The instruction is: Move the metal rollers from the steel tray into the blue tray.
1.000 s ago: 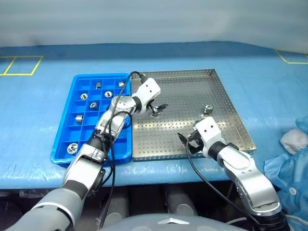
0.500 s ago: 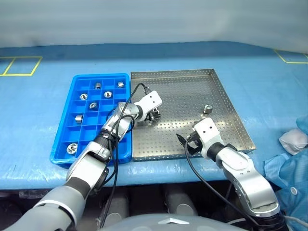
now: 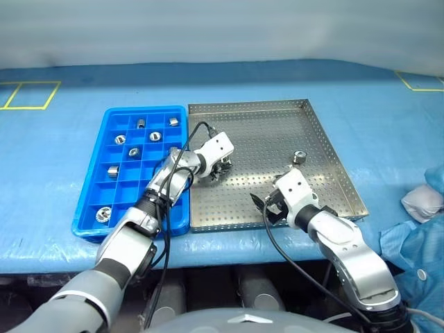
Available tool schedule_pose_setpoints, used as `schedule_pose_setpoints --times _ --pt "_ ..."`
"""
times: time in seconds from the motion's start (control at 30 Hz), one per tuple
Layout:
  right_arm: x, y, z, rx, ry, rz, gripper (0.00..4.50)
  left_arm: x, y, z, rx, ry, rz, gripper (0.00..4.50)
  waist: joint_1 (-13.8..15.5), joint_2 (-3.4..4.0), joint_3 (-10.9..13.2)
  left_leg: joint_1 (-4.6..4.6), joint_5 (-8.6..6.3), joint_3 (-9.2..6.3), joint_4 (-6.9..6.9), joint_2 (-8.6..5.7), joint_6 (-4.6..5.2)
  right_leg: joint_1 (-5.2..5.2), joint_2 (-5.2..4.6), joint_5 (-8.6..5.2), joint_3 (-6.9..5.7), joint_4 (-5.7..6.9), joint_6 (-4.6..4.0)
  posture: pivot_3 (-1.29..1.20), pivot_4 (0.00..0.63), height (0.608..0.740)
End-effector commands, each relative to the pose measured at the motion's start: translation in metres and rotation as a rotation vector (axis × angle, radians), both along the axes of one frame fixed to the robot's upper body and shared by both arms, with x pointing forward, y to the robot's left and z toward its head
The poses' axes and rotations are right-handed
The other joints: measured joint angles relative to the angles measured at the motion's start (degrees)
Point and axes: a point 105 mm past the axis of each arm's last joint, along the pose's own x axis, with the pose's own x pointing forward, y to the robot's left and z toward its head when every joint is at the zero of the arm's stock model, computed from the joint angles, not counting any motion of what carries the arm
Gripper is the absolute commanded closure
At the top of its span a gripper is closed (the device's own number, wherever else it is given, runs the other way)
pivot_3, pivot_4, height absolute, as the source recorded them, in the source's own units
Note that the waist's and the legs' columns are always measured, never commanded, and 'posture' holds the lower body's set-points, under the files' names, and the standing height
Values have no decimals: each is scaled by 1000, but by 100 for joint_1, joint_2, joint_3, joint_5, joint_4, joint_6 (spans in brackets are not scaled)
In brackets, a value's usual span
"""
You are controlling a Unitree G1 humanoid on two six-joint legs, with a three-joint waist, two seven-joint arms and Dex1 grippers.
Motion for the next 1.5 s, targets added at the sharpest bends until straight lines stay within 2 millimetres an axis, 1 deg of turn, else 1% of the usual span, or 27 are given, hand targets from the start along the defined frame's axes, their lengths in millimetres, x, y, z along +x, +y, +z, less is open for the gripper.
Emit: schedule_pose_setpoints --times 0.03,0.07,0.13,0.17,0.2,0.23,0.3,0.37,0.43,0.5,0.63,0.73,0.77,0.87,1.03,1.17,1.37,1.4,1.43,1.5 --pt "-1 9 8 12 -31 70 0 -7 -4 56 -198 -73 -31 2660 8 0 0 0 0 0 0 0 0 0 0 0 0 0 0 -107 150 740" --pt "-2 11 9 17 -31 83 0 -11 -2 64 -238 -75 -34 2660 8 0 0 -1 0 0 0 0 0 0 -1 0 0 0 0 -107 150 740" --pt "-4 16 10 26 -31 132 0 -25 4 92 -357 -93 -47 2660 5 0 0 0 0 0 0 0 0 1 -1 0 0 0 0 -64 150 740" --pt "-5 20 11 34 -31 161 0 -34 11 103 -386 -110 -47 2660 10 0 0 1 0 2 -1 2 0 0 -1 0 1 0 0 -64 150 740" --pt "-6 23 12 42 -32 188 0 -41 18 111 -403 -126 -41 2660 10 0 0 3 0 0 -1 3 0 1 0 0 -1 0 0 -33 150 740" --pt "-7 26 14 53 -36 215 0 -48 25 115 -400 -136 -29 2660 17 1 0 4 0 1 -2 5 0 1 0 0 0 1 0 -19 150 740" --pt "-8 34 20 90 -44 274 0 -59 41 115 -348 -160 11 2660 60 1 0 14 0 -1 -5 8 0 5 4 -2 0 7 -5 22 150 740" --pt "-8 41 25 124 -51 331 0 -67 58 110 -257 -188 62 2660 115 1 0 22 0 -7 -5 11 0 12 10 -6 -4 11 -11 56 150 740" --pt "-7 48 30 151 -55 383 0 -72 81 100 -130 -220 153 2660 225 -1 1 25 0 -12 -4 13 0 16 13 -15 -6 14 -29 97 150 740" --pt "-6 54 33 166 -54 429 0 -75 101 93 -47 -235 238 2660 338 -2 2 24 1 -17 -1 14 0 16 14 -27 -11 15 -51 140 150 740" --pt "-2 65 33 155 -51 492 0 -81 127 90 14 -263 389 2660 622 -4 3 15 1 -27 -1 7 -1 17 3 -29 -24 5 -54 204 150 740" --pt "1 70 33 151 -51 521 0 -83 139 87 22 -262 474 2660 799 -5 3 4 1 -31 -2 1 -2 13 -9 -31 -37 -1 -55 244 150 740" --pt "2 72 34 150 -51 530 0 -84 143 81 43 -251 498 2660 849 -5 3 2 1 -33 -2 0 -2 12 -10 -31 -39 -1 -55 250 150 740" --pt "3 74 33 141 -50 545 0 -89 149 69 85 -221 531 2660 932 -4 3 3 1 -34 -5 0 -3 11 -9 -33 -42 -2 -58 263 150 740" --pt "6 71 31 126 -49 532 0 -97 158 56 73 -162 590 2660 1016 -4 3 2 1 -37 -6 2 -3 10 -10 -37 -46 0 -65 263 150 740" --pt "6 71 29 127 -48 519 0 -94 159 46 76 -127 603 2660 1050 -4 3 3 1 -37 -6 2 -4 10 -10 -37 -46 0 -66 257 150 740" --pt "6 70 28 127 -55 502 0 -86 158 42 80 -121 598 2660 1075 -4 3 2 1 -37 -8 2 -4 8 -9 -39 -47 -1 -69 230 150 740" --pt "6 69 28 126 -56 498 0 -85 157 41 85 -125 595 1942 1076 -4 3 1 1 -36 -8 2 -4 8 -10 -39 -47 -1 -69 224 150 740" --pt "6 69 28 124 -57 494 0 -84 156 42 86 -130 588 1685 1075 -4 3 1 1 -36 -9 2 -4 8 -10 -39 -47 -1 -69 224 150 740" --pt "5 68 28 123 -58 490 0 -81 155 46 72 -147 595 997 1069 -4 3 1 1 -35 -10 2 -5 8 -11 -39 -47 -2 -70 213 150 740"
